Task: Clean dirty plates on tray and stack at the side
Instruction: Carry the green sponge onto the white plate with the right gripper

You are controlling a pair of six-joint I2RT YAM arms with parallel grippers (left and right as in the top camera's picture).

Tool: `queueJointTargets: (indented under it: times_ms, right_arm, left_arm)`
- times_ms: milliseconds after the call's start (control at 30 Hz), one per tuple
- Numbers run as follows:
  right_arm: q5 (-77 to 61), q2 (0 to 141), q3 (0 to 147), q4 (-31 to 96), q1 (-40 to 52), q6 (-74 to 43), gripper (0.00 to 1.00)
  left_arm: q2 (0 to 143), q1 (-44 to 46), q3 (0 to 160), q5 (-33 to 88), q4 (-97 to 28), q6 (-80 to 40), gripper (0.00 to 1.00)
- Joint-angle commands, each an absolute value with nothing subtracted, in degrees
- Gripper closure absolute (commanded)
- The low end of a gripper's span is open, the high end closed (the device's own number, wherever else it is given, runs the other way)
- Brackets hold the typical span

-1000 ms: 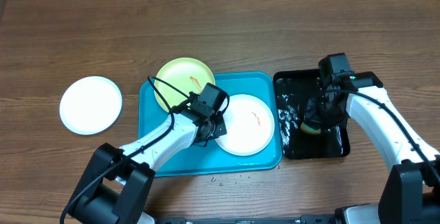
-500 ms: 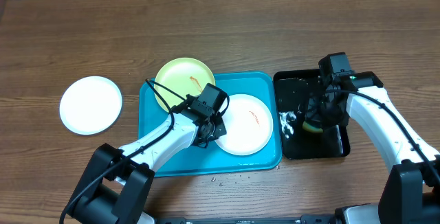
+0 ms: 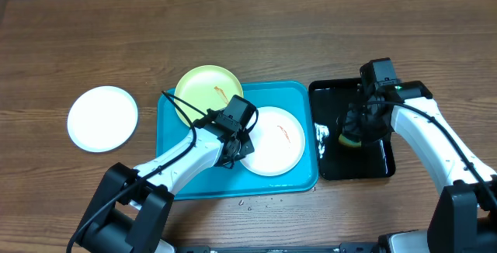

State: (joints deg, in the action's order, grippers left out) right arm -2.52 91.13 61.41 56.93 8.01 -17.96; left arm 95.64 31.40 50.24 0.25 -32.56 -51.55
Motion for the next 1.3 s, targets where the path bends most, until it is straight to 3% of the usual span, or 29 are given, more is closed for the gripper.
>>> queueJointTargets:
  times_ms: [0, 300, 467, 567, 700, 800, 1067, 1267]
  right_arm:
    - [-0.3, 91.0, 59.5, 55.5, 8.0, -17.8, 0.96]
    - [-0.6, 91.0, 62.1, 58.9, 7.9, -15.8, 0.96]
    - [-11.3, 91.0, 71.8, 66.1, 8.7, -15.8, 0.96]
    - [-18.3, 91.0, 71.9, 64.6, 10.6, -15.8, 0.96]
    - [-19.5, 91.0, 69.6, 58.8, 16.3, -16.3, 0.96]
    - [-16.4, 91.2, 66.4, 52.3, 22.1, -16.3, 0.96]
    - [8.2, 94.7, 61.3, 42.5, 32.3, -16.0, 0.96]
    - [9.4, 98.8, 61.1, 39.7, 34.2, -14.7, 0.96]
  left_arm:
    - [97.5, 31.4, 48.6, 1.9, -33.1, -52.6, 0.96]
    - [97.5, 31.5, 48.6, 3.0, -32.9, -50.8, 0.90]
    - [97.5, 31.5, 48.6, 2.5, -32.8, -50.8, 0.87]
    - [97.5, 31.5, 48.6, 2.6, -32.6, -50.8, 0.95]
    - [97.5, 31.5, 48.6, 2.6, -32.3, -50.8, 0.96]
    - [97.5, 31.5, 48.6, 2.5, -32.4, -50.8, 0.96]
    - [97.5, 31.5, 48.6, 1.9, -33.0, -50.7, 0.96]
    - [97.5, 31.5, 48.6, 1.9, -32.9, -50.7, 0.96]
